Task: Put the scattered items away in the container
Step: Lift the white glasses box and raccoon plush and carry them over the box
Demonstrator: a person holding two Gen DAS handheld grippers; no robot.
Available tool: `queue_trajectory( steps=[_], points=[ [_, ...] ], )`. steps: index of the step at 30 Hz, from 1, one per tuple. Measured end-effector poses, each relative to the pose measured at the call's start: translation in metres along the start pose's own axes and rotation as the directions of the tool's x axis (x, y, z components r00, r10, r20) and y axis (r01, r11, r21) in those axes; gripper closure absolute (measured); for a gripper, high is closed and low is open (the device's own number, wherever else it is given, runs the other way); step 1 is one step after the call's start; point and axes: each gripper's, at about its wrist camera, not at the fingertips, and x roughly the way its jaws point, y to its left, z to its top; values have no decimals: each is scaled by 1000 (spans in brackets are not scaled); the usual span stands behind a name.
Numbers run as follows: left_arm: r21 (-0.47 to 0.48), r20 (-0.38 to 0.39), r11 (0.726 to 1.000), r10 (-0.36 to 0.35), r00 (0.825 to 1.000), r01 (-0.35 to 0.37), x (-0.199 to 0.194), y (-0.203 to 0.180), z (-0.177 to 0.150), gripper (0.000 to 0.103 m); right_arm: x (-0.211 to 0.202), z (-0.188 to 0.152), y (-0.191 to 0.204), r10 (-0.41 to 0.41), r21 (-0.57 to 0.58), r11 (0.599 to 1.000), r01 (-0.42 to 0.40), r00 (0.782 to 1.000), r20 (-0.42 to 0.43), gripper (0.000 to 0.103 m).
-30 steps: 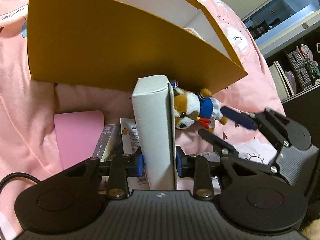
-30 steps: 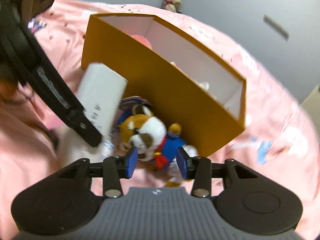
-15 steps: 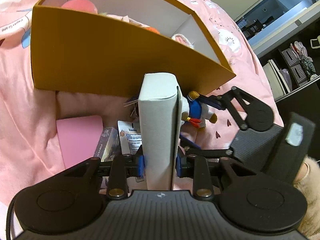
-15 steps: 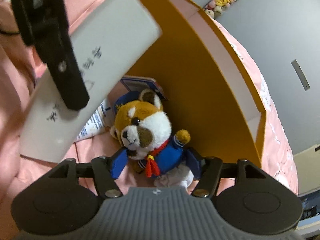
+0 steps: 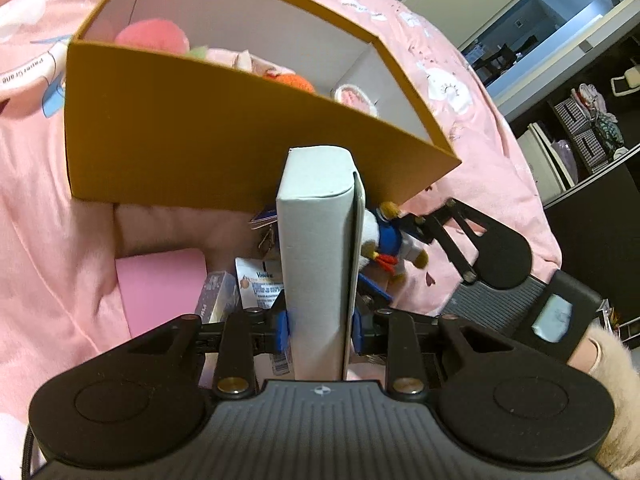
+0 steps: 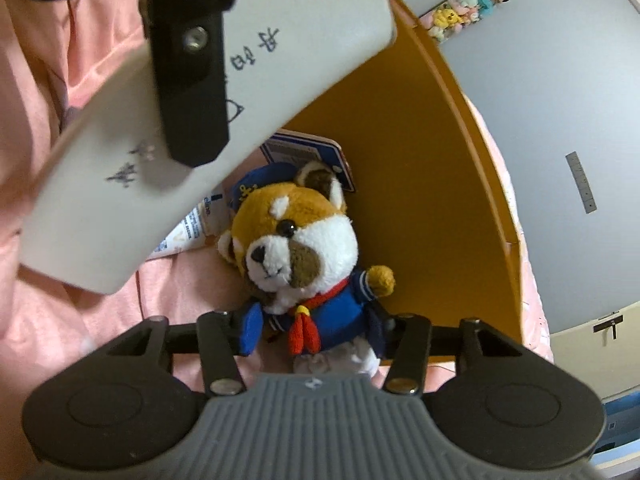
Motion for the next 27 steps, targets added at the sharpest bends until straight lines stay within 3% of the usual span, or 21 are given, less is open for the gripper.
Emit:
queue_trajectory(
  steps=[9, 16, 20, 22, 24, 25, 27],
  points=[
    [48, 70, 998, -52, 996, 49, -21, -8, 4, 70, -48, -14, -42, -34, 176, 984, 20, 996, 78, 51],
    [90, 143, 994, -78, 987, 66, -42, -23, 16, 70, -72, -18, -91, -42, 331, 944, -11, 988, 151, 51],
    [111, 195, 991, -96, 976, 75, -58, -32, 28, 70, -91, 10, -97, -45, 434, 900, -44, 980, 193, 50],
    [122, 224, 989, -108, 969, 82, -66, -36, 35, 70, -94, 7, -119, -55, 484, 873, -57, 975, 214, 50],
    [134, 251, 987, -120, 961, 88, -74, -40, 42, 70, -77, 30, -130, -69, 514, 855, -65, 969, 237, 50],
    [140, 266, 986, -125, 956, 90, -79, -42, 47, 70, -67, 70, -112, -81, 520, 852, -62, 965, 248, 50],
    [147, 294, 985, -133, 947, 93, -86, -44, 58, 70, -62, 110, -96, -110, 520, 853, -43, 960, 259, 50]
  ],
)
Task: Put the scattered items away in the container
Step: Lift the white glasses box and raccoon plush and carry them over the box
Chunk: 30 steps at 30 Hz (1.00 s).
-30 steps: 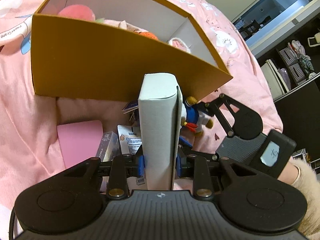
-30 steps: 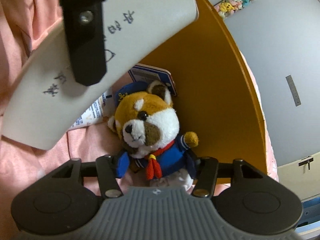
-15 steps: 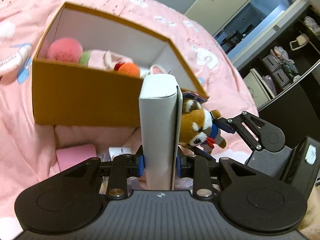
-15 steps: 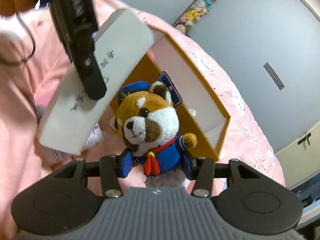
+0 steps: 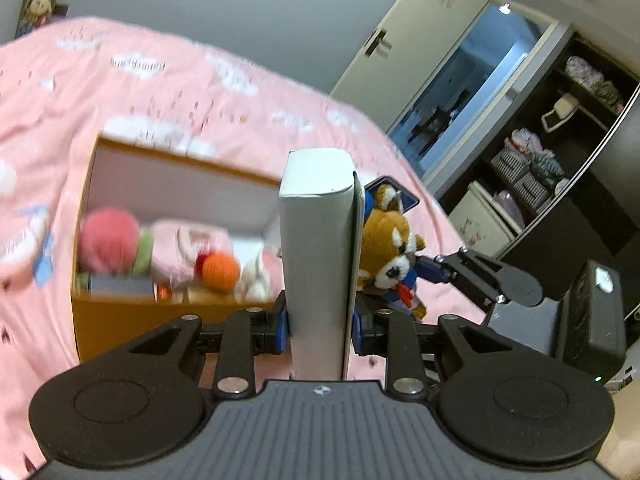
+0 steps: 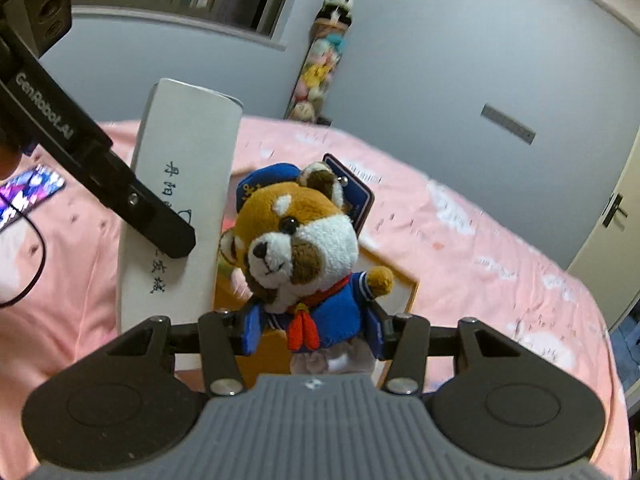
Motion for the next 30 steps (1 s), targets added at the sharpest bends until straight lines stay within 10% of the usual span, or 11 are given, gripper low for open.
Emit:
queue_trajectory(
  steps=[12, 30],
  points=[
    [-184, 140, 982, 64, 988, -38, 29, 43, 45, 70, 84, 52, -17, -19, 150, 988, 23, 999, -27, 50],
    [-587, 133, 809, 144, 980, -39, 123, 132, 20, 70, 141, -13, -46, 15, 114, 993, 23, 945, -325, 49]
  ],
)
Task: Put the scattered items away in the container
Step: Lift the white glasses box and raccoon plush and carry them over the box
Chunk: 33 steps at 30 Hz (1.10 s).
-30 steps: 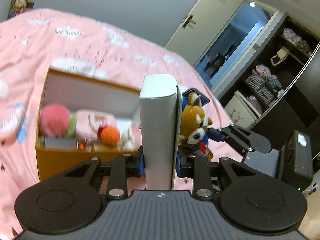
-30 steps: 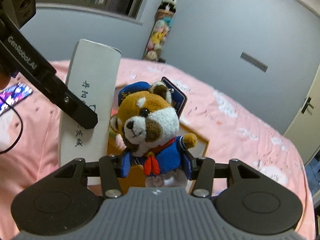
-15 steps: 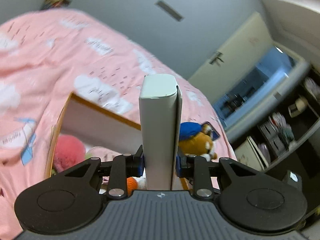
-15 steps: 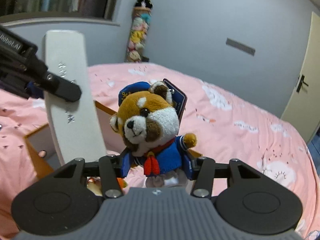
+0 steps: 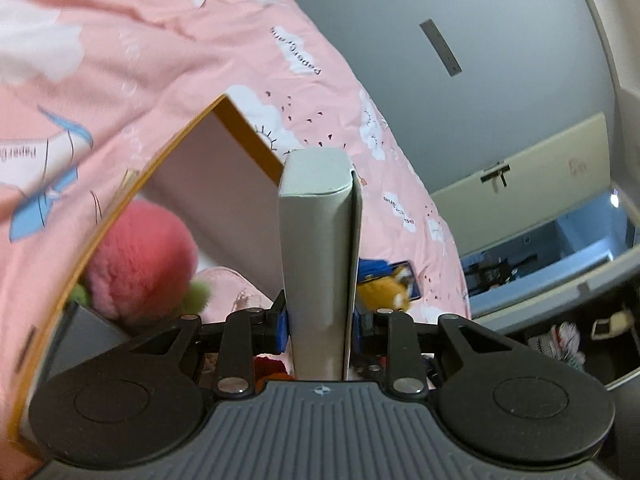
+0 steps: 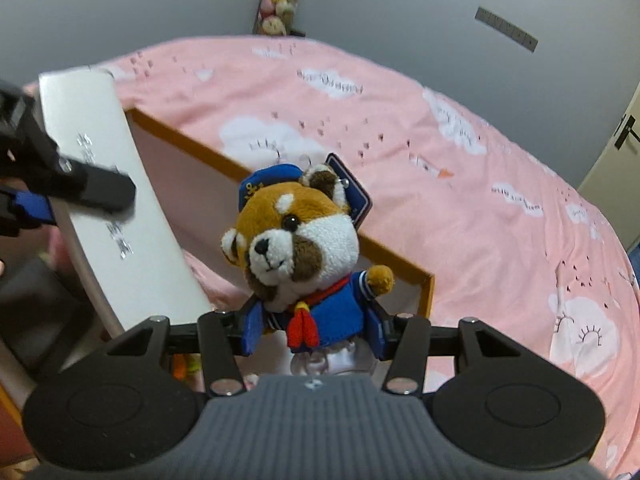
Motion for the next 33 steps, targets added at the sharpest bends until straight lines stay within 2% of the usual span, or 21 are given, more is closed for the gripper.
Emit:
queue_trajectory(
  steps=[3, 6, 8, 13, 16, 23, 29, 33],
  points=[
    [-5, 16, 1000, 9, 1000, -9, 2, 0, 0, 70, 13, -5, -4, 5, 25, 1000, -4, 999, -31, 47],
    [-33, 18, 999, 3, 1000, -2, 5, 3, 0, 70, 5, -18, -5, 5, 41, 999, -2, 998, -58, 46],
    [-51, 10, 999, 3, 1000, -2, 9, 6, -1, 70, 12, -13, -11, 5, 49, 999, -2, 998, -66, 45],
    [-80, -6, 997, -12, 1000, 11, 20, 9, -3, 70, 10, -20, -13, 9, 50, 999, -6, 998, -63, 39],
    [-103, -17, 995, -11, 1000, 9, 28, 10, -5, 70, 4, -23, -12, -26, 9, 1000, 26, 999, -45, 35],
    [-109, -58, 994, 10, 998, -17, 41, 10, -10, 69, -16, -35, -10, -39, -20, 999, 38, 999, -23, 34],
    [-72, -144, 990, 108, 984, -119, 48, 7, -10, 53, -19, -40, -5, -56, -53, 997, 56, 998, -10, 34],
    [-62, -167, 990, 111, 980, -123, 44, 6, -10, 50, -32, -44, -2, -64, -61, 996, 64, 998, 8, 34]
  ],
)
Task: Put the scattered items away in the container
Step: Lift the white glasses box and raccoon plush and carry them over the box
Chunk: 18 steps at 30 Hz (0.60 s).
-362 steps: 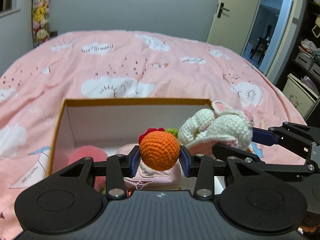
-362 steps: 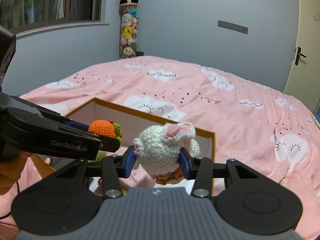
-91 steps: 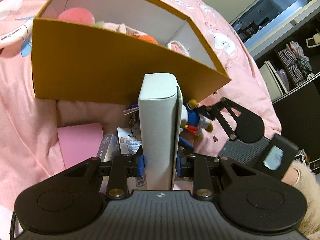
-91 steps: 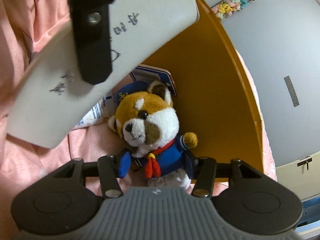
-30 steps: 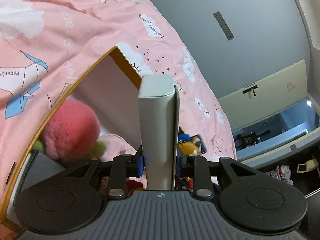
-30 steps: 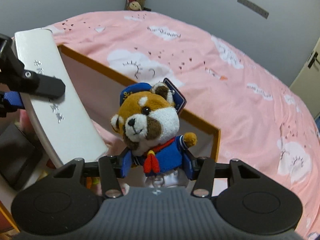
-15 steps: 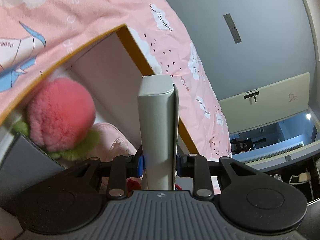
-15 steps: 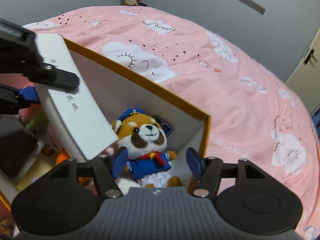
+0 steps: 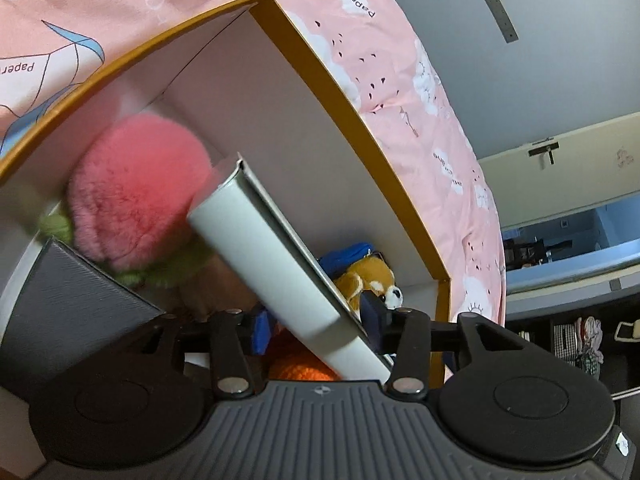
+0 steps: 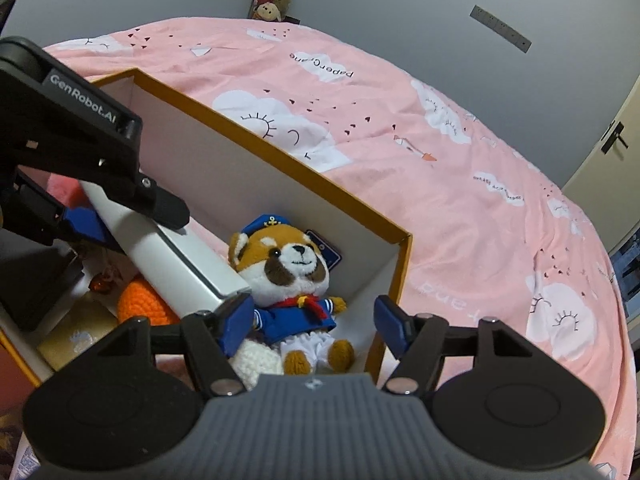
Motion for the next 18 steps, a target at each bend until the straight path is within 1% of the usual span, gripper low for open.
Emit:
queue_trajectory(
  steps=[3, 5, 9, 11, 12, 13, 14, 15, 18],
  points=[
    [8, -17, 1000, 1, 1000, -1, -5, 0, 0, 48, -11, -1, 1, 0, -7, 1000, 0, 1000, 21, 35],
    [15, -31, 1000, -13, 999, 14, -10, -1, -1, 47, -19, 0, 1, 15, -1, 1000, -15, 999, 37, 37],
    [64, -36, 997, -49, 998, 52, -22, -7, -2, 47, -31, 5, 3, 99, 30, 994, -100, 993, 60, 49],
    [95, -15, 994, -61, 998, 62, -31, -12, -1, 47, -29, 9, 5, 138, 33, 990, -140, 989, 60, 53],
    [109, -2, 992, -60, 998, 60, -35, -15, -1, 50, -29, 11, 8, 149, 27, 988, -151, 987, 59, 55],
    [129, 10, 990, -59, 998, 57, -39, -17, -1, 52, -28, 11, 11, 150, 17, 988, -152, 987, 58, 60],
    [149, 20, 987, -56, 998, 53, -44, -19, -1, 58, -26, 13, 13, 148, 7, 989, -148, 987, 57, 63],
    [170, 30, 984, -52, 998, 46, -48, -22, -1, 61, -24, 14, 15, 145, -2, 989, -145, 988, 57, 68],
    [219, 82, 976, -30, 996, 12, -58, -25, 1, 61, -17, 17, 19, 152, -9, 988, -151, 987, 58, 72]
  ],
)
